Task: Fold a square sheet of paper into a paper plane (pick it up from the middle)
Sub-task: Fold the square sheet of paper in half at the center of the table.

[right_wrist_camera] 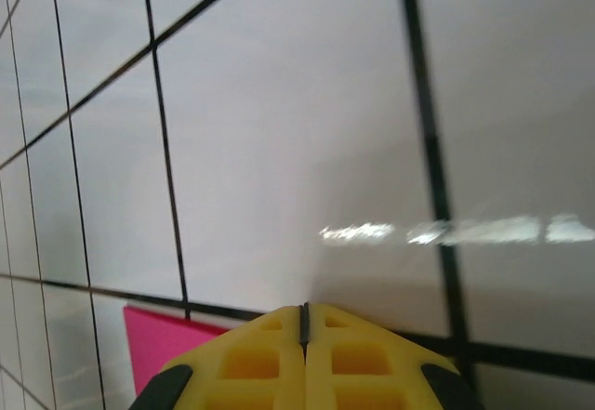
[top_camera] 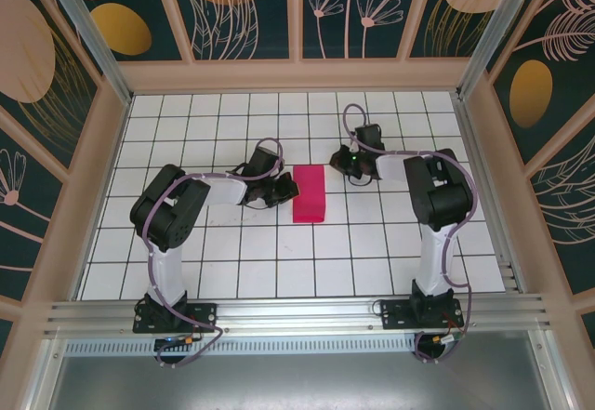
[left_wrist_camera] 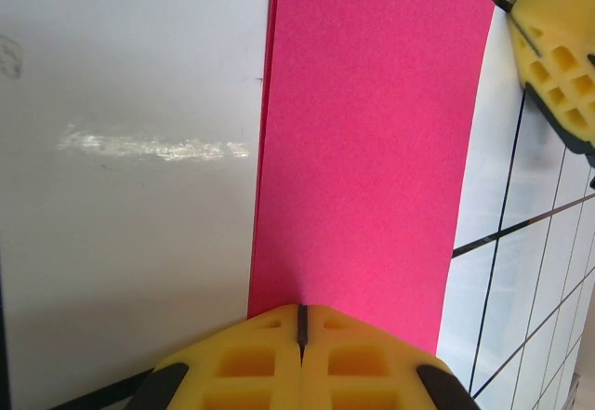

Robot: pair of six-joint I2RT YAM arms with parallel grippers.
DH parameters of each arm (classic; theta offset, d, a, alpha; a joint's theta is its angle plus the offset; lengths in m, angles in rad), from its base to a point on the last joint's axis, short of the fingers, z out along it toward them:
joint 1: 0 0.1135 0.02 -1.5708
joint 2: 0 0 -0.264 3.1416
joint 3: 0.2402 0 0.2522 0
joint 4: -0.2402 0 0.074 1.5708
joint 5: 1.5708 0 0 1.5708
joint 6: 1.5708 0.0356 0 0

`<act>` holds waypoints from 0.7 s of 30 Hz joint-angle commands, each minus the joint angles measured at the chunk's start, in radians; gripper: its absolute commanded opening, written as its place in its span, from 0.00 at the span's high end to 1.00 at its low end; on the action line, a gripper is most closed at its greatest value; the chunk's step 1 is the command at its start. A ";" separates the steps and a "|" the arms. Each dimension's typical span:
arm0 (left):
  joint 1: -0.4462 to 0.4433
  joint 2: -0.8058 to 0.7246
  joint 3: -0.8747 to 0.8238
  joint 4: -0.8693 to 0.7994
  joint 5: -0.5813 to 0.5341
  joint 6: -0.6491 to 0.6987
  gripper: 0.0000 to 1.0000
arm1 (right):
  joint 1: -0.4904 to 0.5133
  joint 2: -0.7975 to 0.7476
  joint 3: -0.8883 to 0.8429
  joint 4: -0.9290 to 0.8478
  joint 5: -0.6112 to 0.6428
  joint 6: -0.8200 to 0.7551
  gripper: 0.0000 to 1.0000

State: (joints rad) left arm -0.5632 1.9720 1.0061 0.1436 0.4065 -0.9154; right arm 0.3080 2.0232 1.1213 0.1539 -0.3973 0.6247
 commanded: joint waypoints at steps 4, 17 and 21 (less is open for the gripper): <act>0.017 0.109 -0.085 -0.291 -0.200 0.007 1.00 | 0.029 -0.185 -0.098 0.013 -0.104 -0.026 1.00; 0.017 0.106 -0.090 -0.280 -0.210 0.010 1.00 | 0.210 -0.237 -0.267 -0.068 -0.157 -0.029 1.00; 0.018 0.105 -0.092 -0.279 -0.213 0.012 1.00 | 0.227 -0.213 -0.268 -0.105 -0.152 -0.046 1.00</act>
State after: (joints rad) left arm -0.5632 1.9717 1.0042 0.1471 0.4061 -0.9150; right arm 0.5209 1.7870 0.8589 0.0891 -0.5327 0.6075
